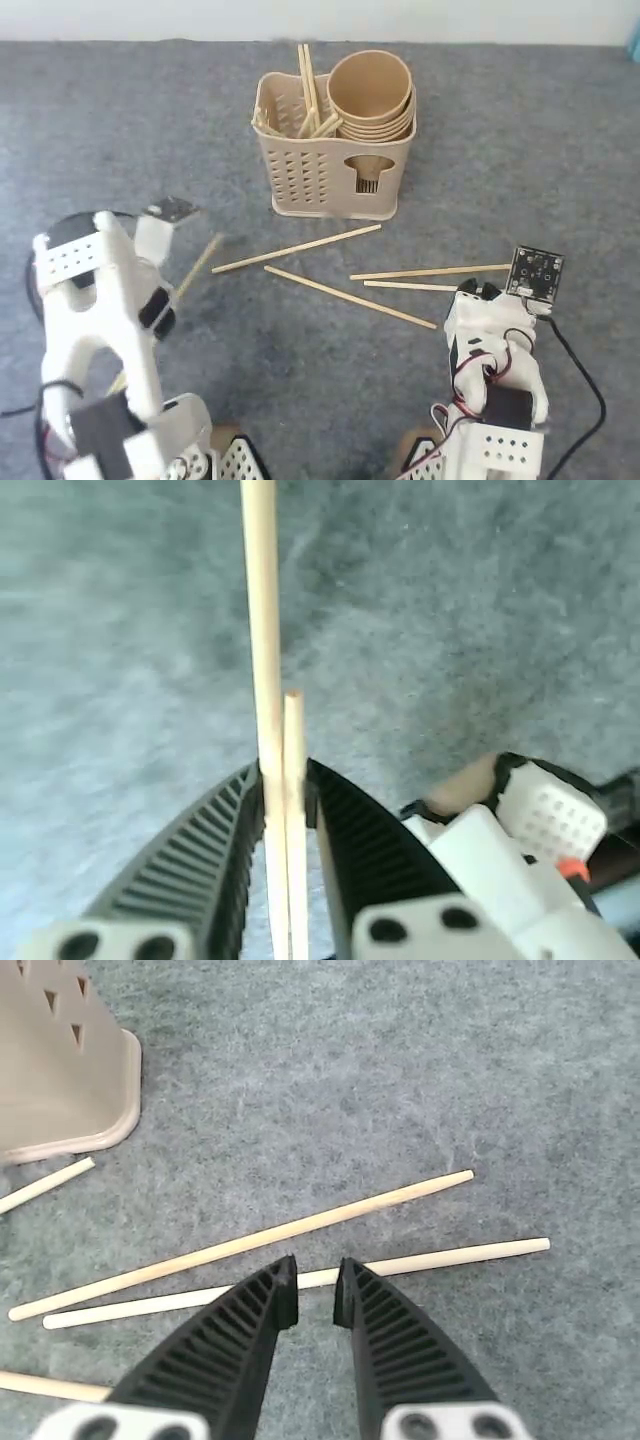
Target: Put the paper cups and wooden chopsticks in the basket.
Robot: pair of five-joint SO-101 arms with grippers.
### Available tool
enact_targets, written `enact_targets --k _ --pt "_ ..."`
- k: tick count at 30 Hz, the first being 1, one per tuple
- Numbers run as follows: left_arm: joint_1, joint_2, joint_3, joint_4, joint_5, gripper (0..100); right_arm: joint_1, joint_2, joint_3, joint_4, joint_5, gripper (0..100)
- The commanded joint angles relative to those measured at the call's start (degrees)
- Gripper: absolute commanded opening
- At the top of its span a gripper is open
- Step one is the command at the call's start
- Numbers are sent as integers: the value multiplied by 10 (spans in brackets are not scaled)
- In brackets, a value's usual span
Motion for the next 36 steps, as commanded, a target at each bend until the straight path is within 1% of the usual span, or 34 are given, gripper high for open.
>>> enact_targets --k 1,4,6,8,12,16,21,28,36 --pt "4 -81 -70 27 -7 11 2 -12 8 0 8 72" --pt "4 -119 -117 25 -4 11 2 -12 8 0 8 72" --pt "5 -135 -152 22 23 11 2 -12 8 0 8 72" --pt "10 -146 -184 -7 62 11 2 -12 8 0 8 72" --pt "40 -157 -222 -99 173 11 3 -12 8 0 8 72" --pt "81 -157 -232 -195 287 11 5 -13 8 0 8 72" --pt "121 -171 -232 -287 423 11 6 -13 8 0 8 72" --pt "177 -198 -232 -447 561 11 6 -13 8 0 8 72" --pt "218 -212 -232 -629 676 11 6 -13 8 0 8 72"
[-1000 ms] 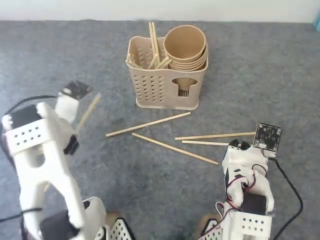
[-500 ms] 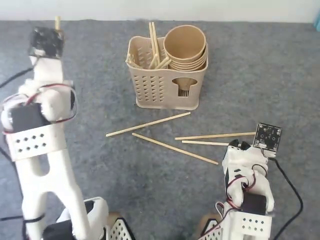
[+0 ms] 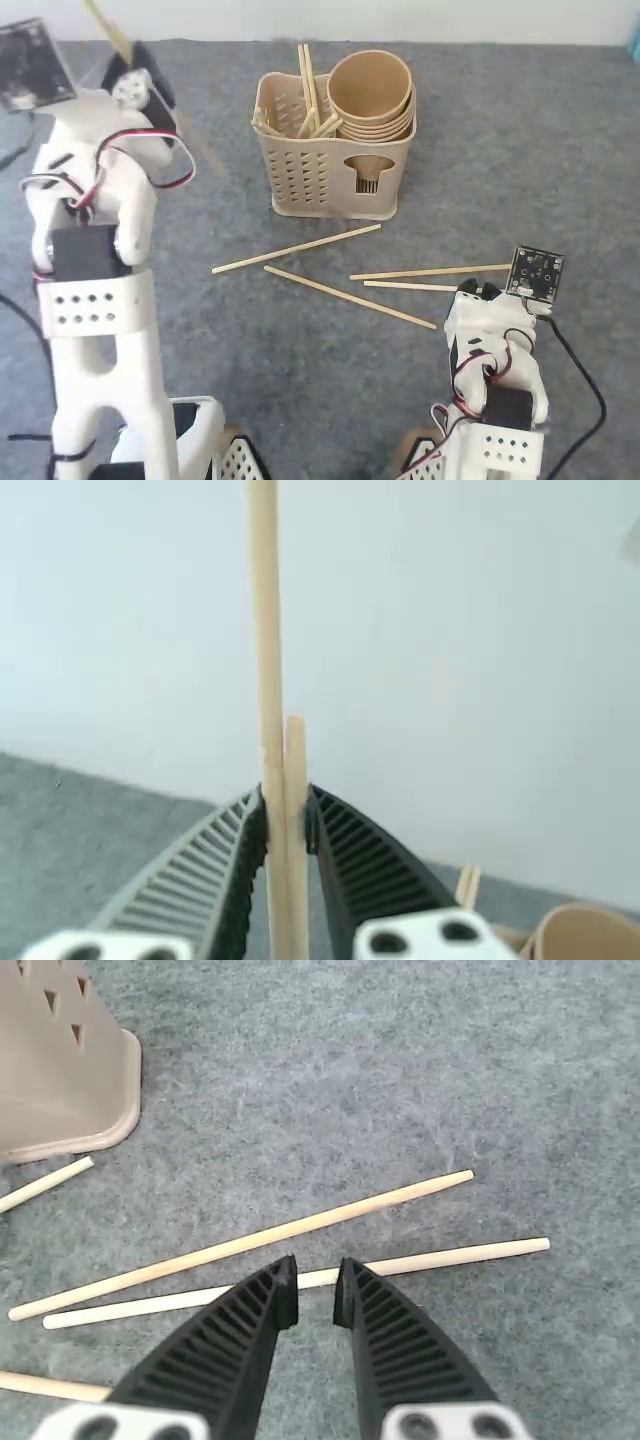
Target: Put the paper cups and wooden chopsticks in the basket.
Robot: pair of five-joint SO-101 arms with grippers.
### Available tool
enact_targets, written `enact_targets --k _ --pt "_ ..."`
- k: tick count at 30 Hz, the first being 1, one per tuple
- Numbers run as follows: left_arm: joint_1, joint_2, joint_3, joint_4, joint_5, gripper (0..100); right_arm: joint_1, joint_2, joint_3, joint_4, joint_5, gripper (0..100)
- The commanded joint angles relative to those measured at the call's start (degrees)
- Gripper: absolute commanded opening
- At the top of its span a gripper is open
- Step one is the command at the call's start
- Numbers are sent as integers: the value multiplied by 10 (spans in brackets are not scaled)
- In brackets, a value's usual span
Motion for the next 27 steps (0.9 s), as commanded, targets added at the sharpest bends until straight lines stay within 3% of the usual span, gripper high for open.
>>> enact_targets --k 1,12,16,22,27 --pt "30 -19 -31 -98 54 11 7 -13 8 -1 8 72" --pt "131 -5 -29 -249 65 11 7 -13 8 -1 9 72" --pt "135 55 -41 -268 62 11 7 -13 8 -1 9 72" --pt "136 148 -51 -271 -23 11 7 -13 8 -1 31 72" --pt "137 188 -46 -267 -53 11 7 -13 8 -1 32 72"
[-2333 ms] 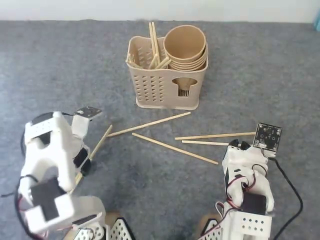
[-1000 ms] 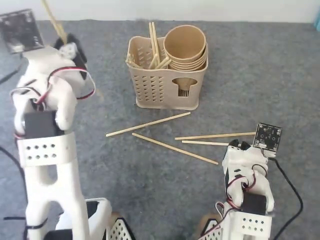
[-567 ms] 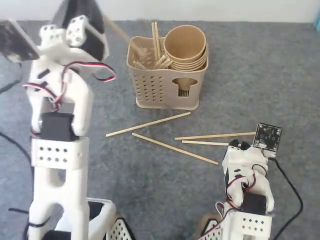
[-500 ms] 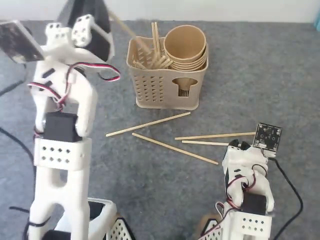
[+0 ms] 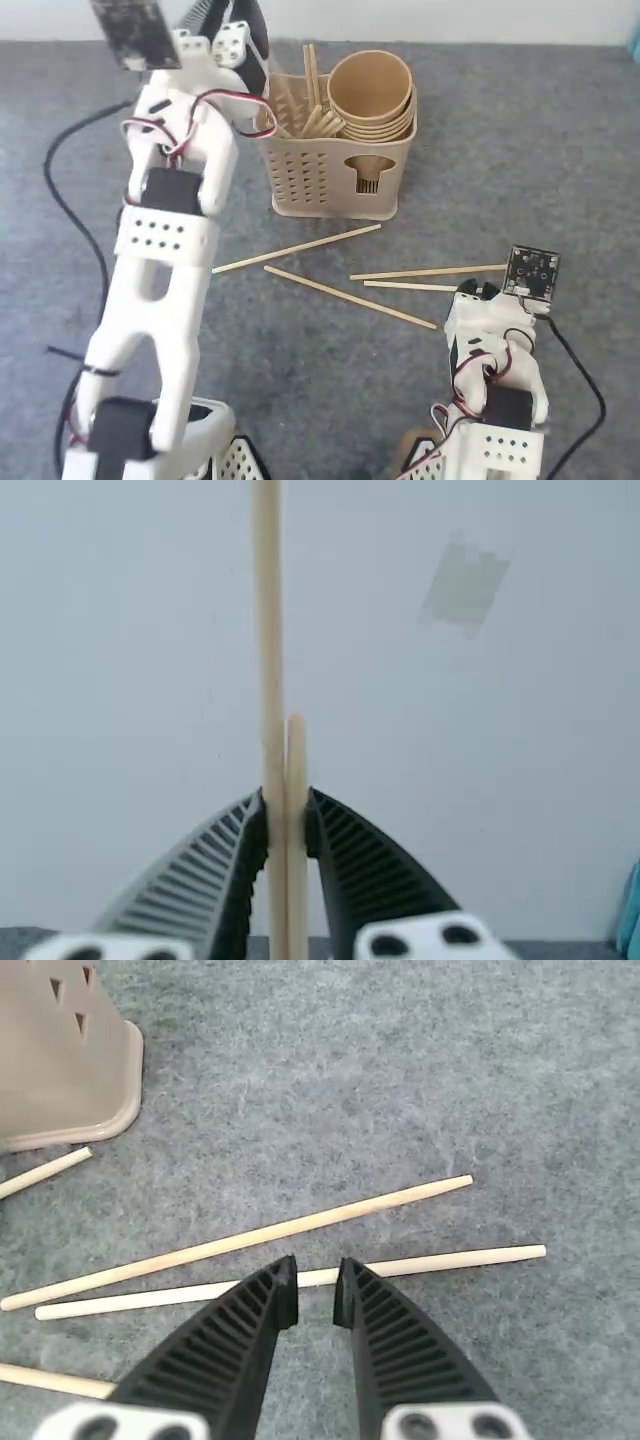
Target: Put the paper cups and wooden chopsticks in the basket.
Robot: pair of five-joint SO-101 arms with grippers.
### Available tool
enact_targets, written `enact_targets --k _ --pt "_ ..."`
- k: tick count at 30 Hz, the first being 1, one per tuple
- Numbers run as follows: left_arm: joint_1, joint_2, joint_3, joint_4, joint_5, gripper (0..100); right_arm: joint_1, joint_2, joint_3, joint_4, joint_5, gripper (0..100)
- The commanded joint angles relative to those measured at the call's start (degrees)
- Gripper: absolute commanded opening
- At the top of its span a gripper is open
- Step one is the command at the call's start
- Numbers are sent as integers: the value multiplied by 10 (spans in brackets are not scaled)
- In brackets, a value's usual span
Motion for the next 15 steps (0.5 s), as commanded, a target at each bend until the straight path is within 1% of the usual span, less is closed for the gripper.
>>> enact_targets --k 1,5,7,10,12,13,15 --pt "7 8 -19 -11 -29 11 7 -13 8 -1 9 72" --pt "22 13 25 -11 -94 24 7 -13 8 -1 9 72" --pt "28 7 52 -11 -122 88 7 -13 8 -2 9 72" --pt "32 -19 95 -11 -113 234 7 -13 8 -9 9 72" --pt "34 -45 119 -11 -106 310 7 -13 8 -9 9 72" --pt "35 -58 130 -11 -106 327 7 -13 8 -9 9 72" --pt "39 -86 147 -11 -110 322 7 -13 8 -9 9 72"
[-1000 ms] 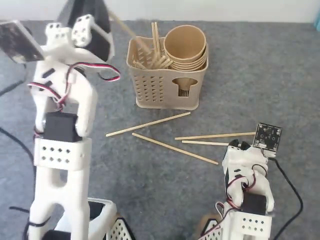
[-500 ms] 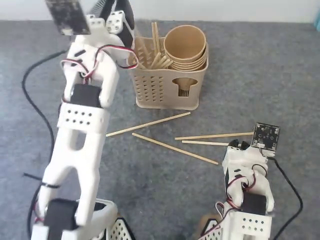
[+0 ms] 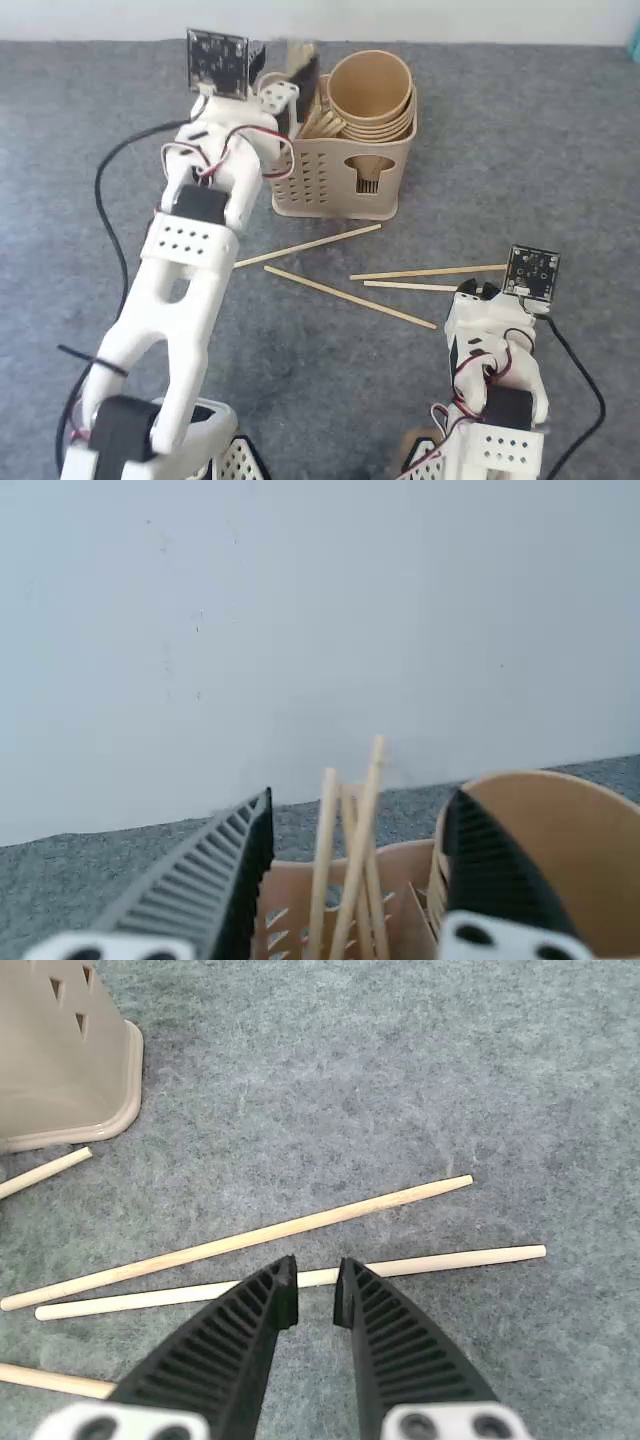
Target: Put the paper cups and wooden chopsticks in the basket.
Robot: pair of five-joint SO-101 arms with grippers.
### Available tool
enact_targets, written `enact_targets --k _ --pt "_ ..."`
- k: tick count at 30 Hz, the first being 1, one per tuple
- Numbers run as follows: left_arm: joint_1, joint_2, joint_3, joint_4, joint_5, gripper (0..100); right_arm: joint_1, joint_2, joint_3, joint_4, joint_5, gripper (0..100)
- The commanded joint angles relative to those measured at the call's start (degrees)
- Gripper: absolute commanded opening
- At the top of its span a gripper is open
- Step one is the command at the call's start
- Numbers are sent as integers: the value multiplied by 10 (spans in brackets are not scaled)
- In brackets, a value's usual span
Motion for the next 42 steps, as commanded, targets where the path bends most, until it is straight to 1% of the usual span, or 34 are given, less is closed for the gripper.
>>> enact_targets --k 1,4,9,10,12,16,21,24,26,29,32,35,38,42 --pt "7 -77 13 -11 1 314 7 -13 8 -9 9 72" --pt "3 -119 36 -11 -1 282 7 -13 8 -9 9 72" --pt "-39 -201 85 -10 -1 253 7 -13 8 -7 9 72" --pt "-52 -218 95 2 -1 253 7 -13 8 -6 9 72" --pt "-81 -247 104 63 -1 254 7 -13 8 -5 9 72" --pt "-142 -268 102 234 -1 254 7 -13 8 -5 9 72" --pt "-184 -267 107 358 -4 254 7 -13 8 -5 8 72" --pt "-186 -266 109 426 -38 254 7 -13 8 -5 8 72" --pt "-185 -255 117 455 -60 254 7 -13 8 -5 7 72" --pt "-185 -211 138 460 -84 248 7 -13 8 -5 7 72" --pt "-185 -135 157 442 -112 198 7 -13 8 -4 7 72" --pt "-183 -45 147 440 -137 150 7 -13 8 -4 7 72" --pt "-165 44 128 440 -178 145 7 -13 8 -4 6 72" --pt "-138 142 95 440 -251 145 7 -13 8 -4 6 72"
